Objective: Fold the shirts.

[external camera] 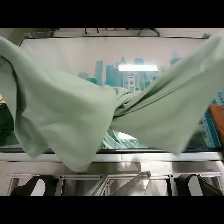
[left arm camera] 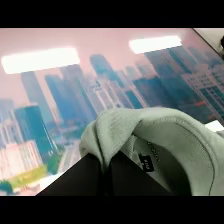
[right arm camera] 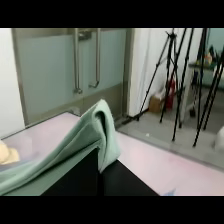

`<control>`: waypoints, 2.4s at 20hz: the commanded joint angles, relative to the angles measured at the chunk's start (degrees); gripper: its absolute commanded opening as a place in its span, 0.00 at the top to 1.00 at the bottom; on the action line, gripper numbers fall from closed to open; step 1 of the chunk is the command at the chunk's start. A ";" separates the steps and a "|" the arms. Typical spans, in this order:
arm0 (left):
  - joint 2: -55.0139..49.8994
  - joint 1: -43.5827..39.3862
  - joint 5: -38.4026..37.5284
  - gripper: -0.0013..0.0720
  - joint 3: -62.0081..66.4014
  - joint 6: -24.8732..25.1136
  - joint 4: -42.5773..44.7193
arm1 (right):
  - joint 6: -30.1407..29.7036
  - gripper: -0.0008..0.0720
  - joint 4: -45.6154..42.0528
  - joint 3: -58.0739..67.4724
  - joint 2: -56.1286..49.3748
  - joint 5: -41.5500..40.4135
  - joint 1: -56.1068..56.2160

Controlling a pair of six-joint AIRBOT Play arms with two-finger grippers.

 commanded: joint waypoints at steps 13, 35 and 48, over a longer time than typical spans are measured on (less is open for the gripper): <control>-56.65 -4.22 -1.40 0.02 -16.96 7.72 -1.73 | 3.76 0.57 -5.05 -6.54 -61.35 -9.73 15.98; -56.83 -11.52 -21.00 0.03 -20.87 5.97 -2.86 | 29.99 0.40 -33.88 -15.30 -56.74 -4.02 4.94; -63.89 -17.03 -15.02 0.95 -6.80 4.68 -2.38 | 29.86 0.40 -32.59 -25.59 -56.74 -2.56 22.08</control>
